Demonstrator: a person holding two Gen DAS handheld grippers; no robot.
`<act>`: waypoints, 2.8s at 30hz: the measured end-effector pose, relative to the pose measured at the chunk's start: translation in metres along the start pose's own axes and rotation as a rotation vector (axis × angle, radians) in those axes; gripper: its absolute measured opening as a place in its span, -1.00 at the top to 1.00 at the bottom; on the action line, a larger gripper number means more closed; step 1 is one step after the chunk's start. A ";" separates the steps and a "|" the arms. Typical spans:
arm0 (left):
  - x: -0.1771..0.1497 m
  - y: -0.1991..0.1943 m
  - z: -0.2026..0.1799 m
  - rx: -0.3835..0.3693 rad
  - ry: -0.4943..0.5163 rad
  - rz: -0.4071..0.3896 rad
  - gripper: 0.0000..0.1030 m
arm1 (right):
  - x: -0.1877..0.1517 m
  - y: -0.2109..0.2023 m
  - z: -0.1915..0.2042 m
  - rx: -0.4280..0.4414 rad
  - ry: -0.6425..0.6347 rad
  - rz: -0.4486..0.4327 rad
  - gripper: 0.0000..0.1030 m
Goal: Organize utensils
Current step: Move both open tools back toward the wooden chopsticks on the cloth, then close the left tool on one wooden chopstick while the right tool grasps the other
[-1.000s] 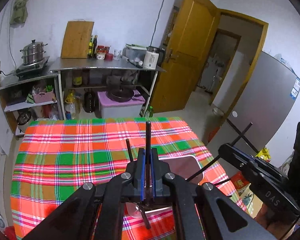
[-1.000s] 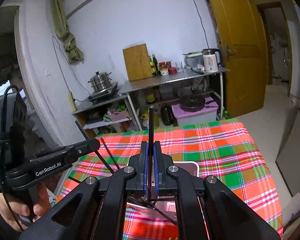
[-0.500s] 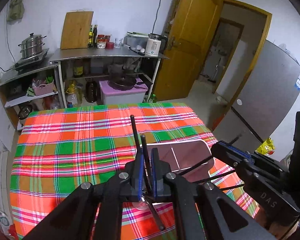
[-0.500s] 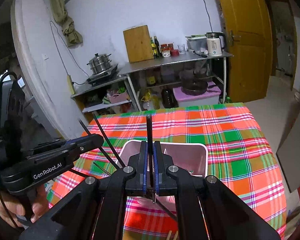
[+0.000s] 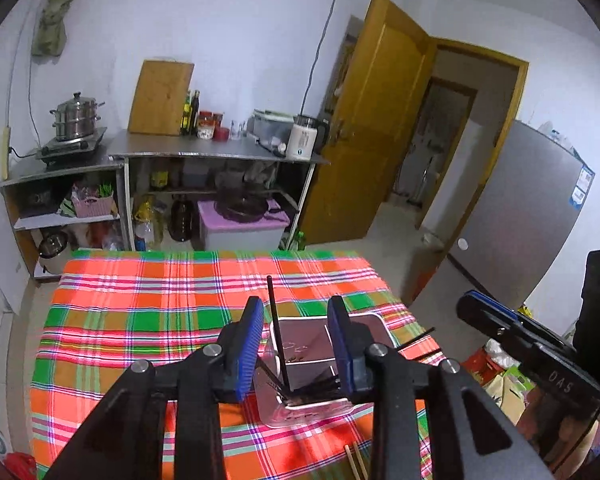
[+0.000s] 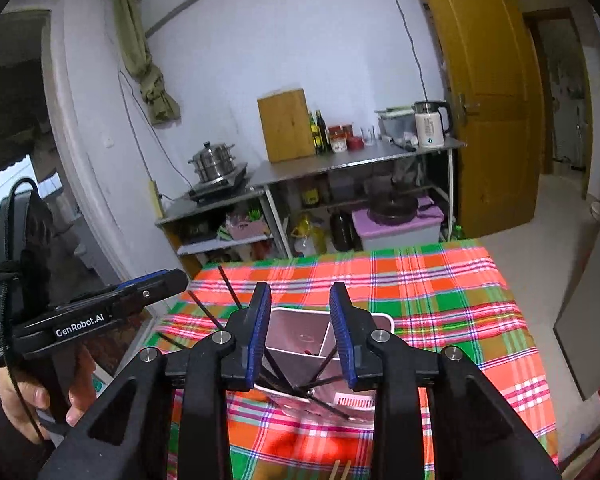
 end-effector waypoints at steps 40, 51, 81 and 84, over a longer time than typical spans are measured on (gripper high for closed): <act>-0.235 -0.048 -0.012 -0.034 -0.094 0.170 0.36 | -0.208 -0.052 -0.046 -0.034 0.162 0.249 0.39; -0.243 -0.033 -0.002 -0.028 -0.133 0.209 0.36 | -0.233 -0.001 -0.048 -0.038 0.152 0.374 0.59; -0.241 0.063 -0.048 -0.146 -0.111 0.364 0.36 | -0.259 0.014 -0.096 -0.114 0.197 0.461 0.90; -0.243 0.088 -0.065 -0.137 -0.074 0.407 0.36 | -0.260 0.008 -0.106 -0.112 0.219 0.458 0.89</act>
Point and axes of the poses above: each gripper's, at about its wrist camera, not at the fingertips, and y roughly the way its jaws point, z to its left, x to its top, the point moved 3 cm from there along y, roughly the way its jaws point, and after that the axes turned 2 degrees about z, right-handed, at the moved point
